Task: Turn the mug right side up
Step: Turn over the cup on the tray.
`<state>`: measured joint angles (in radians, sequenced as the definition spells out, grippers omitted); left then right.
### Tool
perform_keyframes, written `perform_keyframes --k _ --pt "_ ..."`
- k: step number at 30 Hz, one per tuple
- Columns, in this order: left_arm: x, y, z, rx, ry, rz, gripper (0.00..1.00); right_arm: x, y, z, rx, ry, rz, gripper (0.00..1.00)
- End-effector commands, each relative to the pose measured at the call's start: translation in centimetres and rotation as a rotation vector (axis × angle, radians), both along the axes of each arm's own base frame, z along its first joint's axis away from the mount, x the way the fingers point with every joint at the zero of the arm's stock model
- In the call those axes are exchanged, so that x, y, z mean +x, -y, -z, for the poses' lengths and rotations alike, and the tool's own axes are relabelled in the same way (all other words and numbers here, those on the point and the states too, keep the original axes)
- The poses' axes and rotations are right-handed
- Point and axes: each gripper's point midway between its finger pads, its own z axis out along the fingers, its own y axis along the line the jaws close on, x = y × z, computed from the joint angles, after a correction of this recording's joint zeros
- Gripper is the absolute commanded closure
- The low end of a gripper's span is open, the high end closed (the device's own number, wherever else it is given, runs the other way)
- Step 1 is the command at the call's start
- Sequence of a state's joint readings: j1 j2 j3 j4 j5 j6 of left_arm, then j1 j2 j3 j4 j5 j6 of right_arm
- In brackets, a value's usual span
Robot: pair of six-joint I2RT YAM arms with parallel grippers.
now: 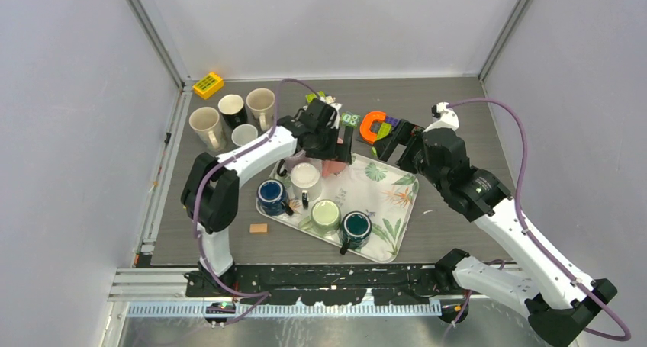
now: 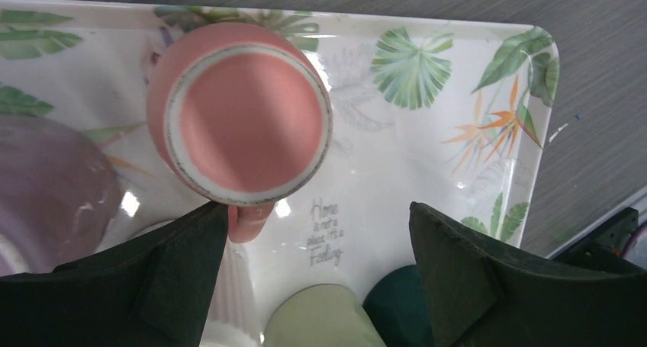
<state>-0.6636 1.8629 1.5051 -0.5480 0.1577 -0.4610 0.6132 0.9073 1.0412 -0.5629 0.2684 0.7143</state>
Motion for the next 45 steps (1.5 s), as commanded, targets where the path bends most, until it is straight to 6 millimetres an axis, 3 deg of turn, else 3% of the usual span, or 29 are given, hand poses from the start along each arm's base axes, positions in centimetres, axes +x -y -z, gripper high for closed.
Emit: perform_keyframes --k 1,10,15,21,29,35,41,45 --pt "-0.8 3.3 -1.9 -0.089 0.011 0.045 0.11 0.0 0.4 -1.1 0.025 0.030 0.023 0.00" --pt "-3.5 5.9 -2.3 -0.123 -0.002 0.114 0.11 0.1 0.5 0.0 0.009 0.006 0.033 0.00" --pt "-4.1 6.1 -2.7 -0.124 0.001 0.115 0.10 0.5 -0.1 0.4 0.005 -0.011 0.021 0.00" --pt "-3.6 3.2 -4.9 -0.053 0.083 0.038 0.09 0.9 -0.6 1.1 -0.002 -0.035 0.013 0.00" --pt "-2.8 -2.9 -8.2 0.021 0.203 -0.106 0.03 1.4 -0.3 0.8 -0.017 -0.021 0.033 0.00" --pt "-3.2 -7.4 -11.8 0.070 0.308 -0.147 0.00 2.4 -0.4 2.2 -0.055 -0.035 0.057 0.00" --pt "-3.4 -9.4 -12.8 0.032 0.356 -0.181 0.00 3.5 -0.8 3.6 -0.073 -0.036 0.067 0.00" --pt "-3.6 -10.4 -12.3 0.044 0.359 -0.157 0.00 4.1 -2.9 5.3 -0.078 -0.112 0.005 0.00"
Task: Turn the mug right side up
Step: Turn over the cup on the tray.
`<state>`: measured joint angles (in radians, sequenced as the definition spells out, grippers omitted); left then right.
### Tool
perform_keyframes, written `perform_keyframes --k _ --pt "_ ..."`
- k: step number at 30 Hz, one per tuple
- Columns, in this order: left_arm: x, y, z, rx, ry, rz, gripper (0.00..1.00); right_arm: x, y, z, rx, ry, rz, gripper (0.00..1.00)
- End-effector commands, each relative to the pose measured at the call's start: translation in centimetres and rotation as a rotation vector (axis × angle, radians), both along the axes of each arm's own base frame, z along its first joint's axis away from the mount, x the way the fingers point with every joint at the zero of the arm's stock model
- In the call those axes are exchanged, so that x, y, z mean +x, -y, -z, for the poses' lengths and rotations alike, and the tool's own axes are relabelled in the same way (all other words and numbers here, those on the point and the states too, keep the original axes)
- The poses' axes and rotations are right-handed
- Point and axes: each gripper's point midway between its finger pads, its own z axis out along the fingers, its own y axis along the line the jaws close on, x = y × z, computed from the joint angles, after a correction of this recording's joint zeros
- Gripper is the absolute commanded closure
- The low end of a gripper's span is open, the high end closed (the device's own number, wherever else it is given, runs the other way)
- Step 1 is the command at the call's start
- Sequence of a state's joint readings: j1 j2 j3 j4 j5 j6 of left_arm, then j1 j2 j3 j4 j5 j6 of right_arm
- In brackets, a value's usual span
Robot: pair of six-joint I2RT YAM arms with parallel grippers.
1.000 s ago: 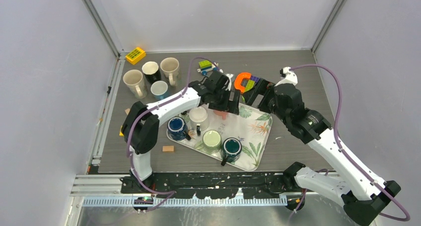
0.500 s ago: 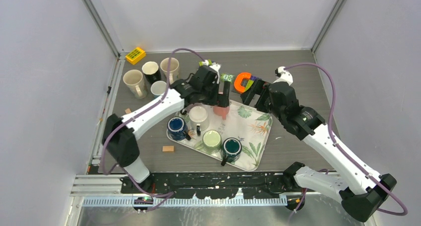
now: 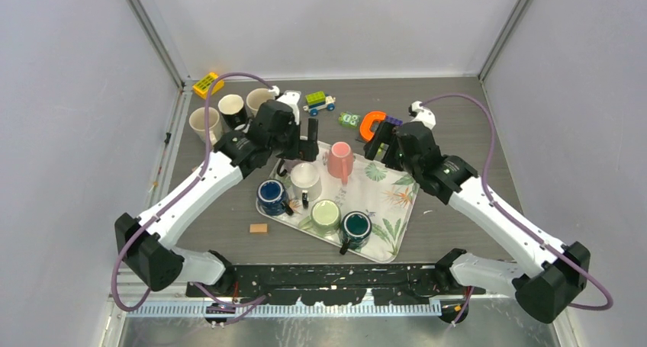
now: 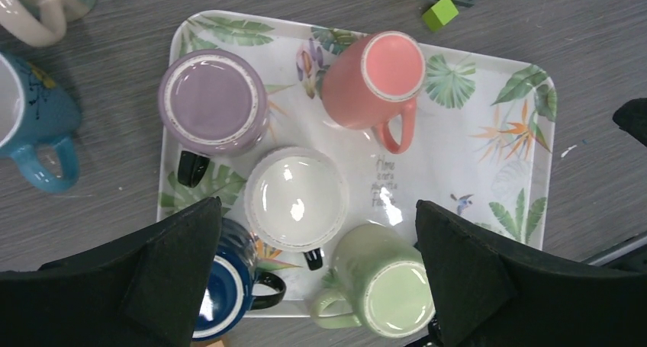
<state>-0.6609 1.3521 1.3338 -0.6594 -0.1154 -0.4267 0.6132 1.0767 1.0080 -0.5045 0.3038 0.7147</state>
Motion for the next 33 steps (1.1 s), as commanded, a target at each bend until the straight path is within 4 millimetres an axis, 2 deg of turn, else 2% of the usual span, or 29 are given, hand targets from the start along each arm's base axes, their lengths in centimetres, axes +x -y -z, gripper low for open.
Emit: perform_keyframes --k 1,7,16,23,33 --pt "0.1 -1.4 -0.1 0.030 0.039 0.009 0.00 1.5 -2.3 0.6 0.013 -0.035 -0.038 0.00" --pt "0.1 -4.1 0.4 0.096 0.081 -0.089 0.00 2.0 -5.6 4.1 -0.123 -0.144 -0.102 0.00" --pt "-1.4 -3.8 1.4 0.047 0.047 -0.060 0.00 3.1 -8.3 8.2 -0.233 -0.265 -0.161 0.03" --pt "-2.1 -3.9 1.6 0.008 0.033 -0.072 0.00 3.1 -9.2 10.5 -0.280 -0.305 -0.186 0.07" --pt "-2.8 -3.8 1.6 -0.042 0.007 -0.080 0.00 3.6 -9.6 12.3 -0.338 -0.341 -0.222 0.17"
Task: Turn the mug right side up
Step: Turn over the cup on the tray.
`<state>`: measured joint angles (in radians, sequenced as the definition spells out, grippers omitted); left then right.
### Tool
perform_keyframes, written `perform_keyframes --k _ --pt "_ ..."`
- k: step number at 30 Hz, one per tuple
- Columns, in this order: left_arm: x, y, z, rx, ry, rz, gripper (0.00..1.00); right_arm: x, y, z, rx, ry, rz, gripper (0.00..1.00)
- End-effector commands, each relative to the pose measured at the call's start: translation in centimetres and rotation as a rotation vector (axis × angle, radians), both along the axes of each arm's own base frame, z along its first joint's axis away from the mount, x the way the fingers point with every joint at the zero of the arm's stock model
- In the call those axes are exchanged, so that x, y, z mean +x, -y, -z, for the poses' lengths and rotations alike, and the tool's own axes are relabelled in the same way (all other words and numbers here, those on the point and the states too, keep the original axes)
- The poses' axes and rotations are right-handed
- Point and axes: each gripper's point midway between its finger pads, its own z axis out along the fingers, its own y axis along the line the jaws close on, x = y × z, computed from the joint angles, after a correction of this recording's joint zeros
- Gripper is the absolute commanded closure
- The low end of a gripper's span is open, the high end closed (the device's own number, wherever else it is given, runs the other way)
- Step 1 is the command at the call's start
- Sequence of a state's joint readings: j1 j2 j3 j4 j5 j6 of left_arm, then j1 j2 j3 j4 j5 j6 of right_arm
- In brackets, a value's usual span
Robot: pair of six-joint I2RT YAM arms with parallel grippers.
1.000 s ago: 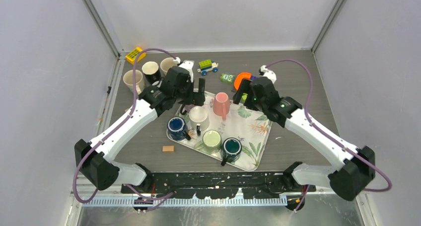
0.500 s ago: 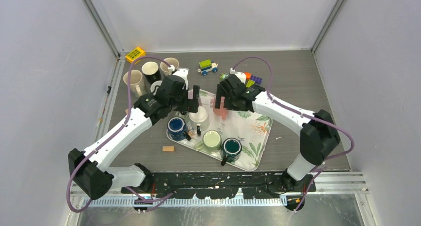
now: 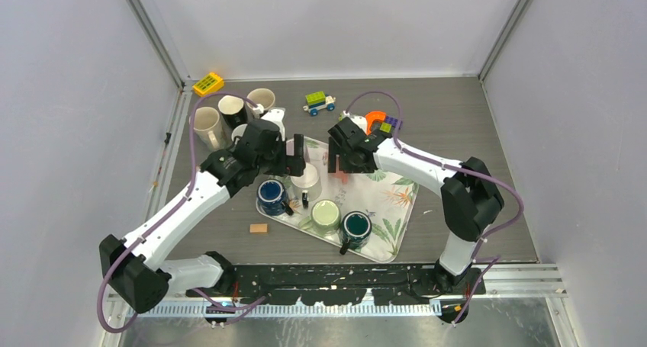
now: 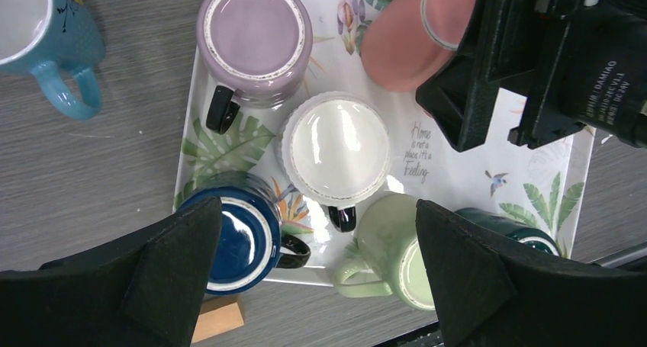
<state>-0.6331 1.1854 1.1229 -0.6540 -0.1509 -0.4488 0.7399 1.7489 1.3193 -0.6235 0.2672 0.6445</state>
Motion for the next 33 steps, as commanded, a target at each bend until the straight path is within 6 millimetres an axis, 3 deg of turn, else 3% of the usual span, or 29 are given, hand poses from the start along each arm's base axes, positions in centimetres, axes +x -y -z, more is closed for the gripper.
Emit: perform_keyframes --k 1,12,21,26,33 --pt "-0.1 0.2 -1.4 -0.070 0.033 -0.012 0.00 1.0 -0.8 -1.2 -0.003 0.031 -0.032 0.18" --pt "-0.7 -0.3 -1.7 -0.088 0.032 -0.029 0.00 1.3 -1.0 -0.2 -0.051 -0.002 -0.059 0.42" --pt "-0.9 -0.2 -1.6 -0.120 0.006 -0.048 0.00 1.2 -0.9 0.1 -0.065 -0.015 -0.057 0.70" --pt "-0.9 0.2 -1.0 -0.158 -0.027 -0.044 0.00 1.4 -0.8 -1.1 -0.055 0.013 -0.050 0.97" --pt "-0.9 1.9 -1.2 -0.287 -0.090 0.000 0.00 2.0 -0.9 -4.5 0.002 0.091 -0.041 1.00"
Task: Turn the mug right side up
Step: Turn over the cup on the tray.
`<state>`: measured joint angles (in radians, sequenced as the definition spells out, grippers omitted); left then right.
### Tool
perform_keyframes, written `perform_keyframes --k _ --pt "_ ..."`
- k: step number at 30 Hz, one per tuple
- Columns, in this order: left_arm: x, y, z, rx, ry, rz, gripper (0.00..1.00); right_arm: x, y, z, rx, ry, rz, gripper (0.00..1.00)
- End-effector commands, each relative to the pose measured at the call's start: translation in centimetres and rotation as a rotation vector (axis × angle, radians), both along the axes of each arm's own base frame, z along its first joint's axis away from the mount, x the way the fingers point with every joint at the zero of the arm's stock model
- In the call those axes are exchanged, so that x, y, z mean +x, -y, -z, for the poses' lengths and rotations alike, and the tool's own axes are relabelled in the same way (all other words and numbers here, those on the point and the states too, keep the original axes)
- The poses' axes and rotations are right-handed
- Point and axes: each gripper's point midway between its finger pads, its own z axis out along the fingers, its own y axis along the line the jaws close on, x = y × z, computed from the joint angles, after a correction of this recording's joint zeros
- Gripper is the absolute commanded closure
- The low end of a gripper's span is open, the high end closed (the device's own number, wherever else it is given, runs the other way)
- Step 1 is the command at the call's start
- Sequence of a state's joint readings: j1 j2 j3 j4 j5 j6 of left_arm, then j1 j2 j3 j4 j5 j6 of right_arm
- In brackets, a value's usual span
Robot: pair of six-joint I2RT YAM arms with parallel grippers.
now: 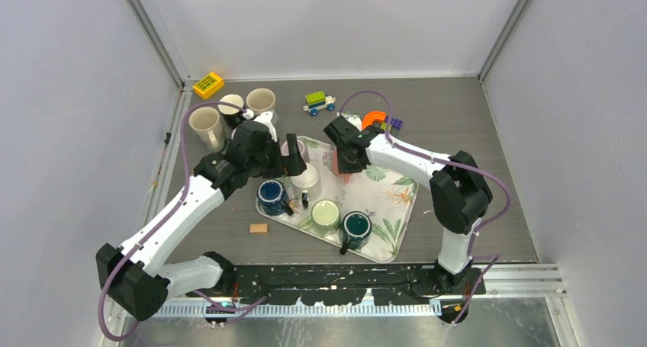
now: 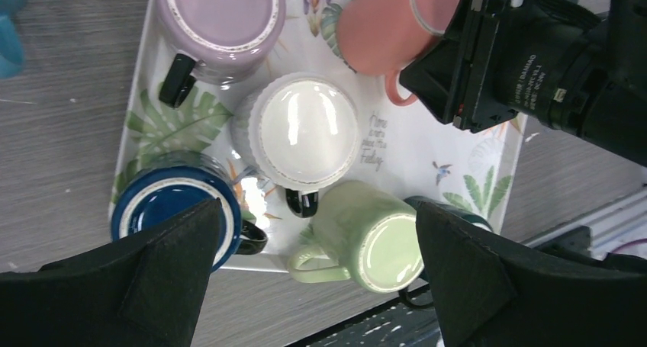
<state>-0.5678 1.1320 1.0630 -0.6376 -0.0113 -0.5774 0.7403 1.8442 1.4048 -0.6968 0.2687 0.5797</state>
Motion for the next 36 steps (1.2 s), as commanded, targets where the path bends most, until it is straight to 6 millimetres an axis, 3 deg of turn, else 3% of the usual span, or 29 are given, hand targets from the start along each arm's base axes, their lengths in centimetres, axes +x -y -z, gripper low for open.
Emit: perform_keyframes --k 1,9,21,28,36 --pt "0.3 1.9 -1.8 -0.141 0.003 0.042 0.00 1.7 -0.9 -6.7 0.114 0.158 0.012 0.99" --pt "0.3 3.7 -4.7 -0.327 -0.010 0.088 0.00 2.2 -1.3 -14.3 0.340 0.285 0.027 0.99" --pt "1.5 6.8 -9.6 -0.707 -0.050 0.163 0.09 0.6 -2.9 -25.8 0.890 0.436 -0.019 0.99" --pt "2.3 8.1 -11.6 -0.902 -0.080 0.197 0.17 -0.7 -4.2 -29.6 1.136 0.453 -0.070 0.99" --pt "2.7 8.2 -12.7 -1.006 -0.097 0.199 0.25 -1.4 -4.7 -31.0 1.276 0.445 -0.081 0.99"
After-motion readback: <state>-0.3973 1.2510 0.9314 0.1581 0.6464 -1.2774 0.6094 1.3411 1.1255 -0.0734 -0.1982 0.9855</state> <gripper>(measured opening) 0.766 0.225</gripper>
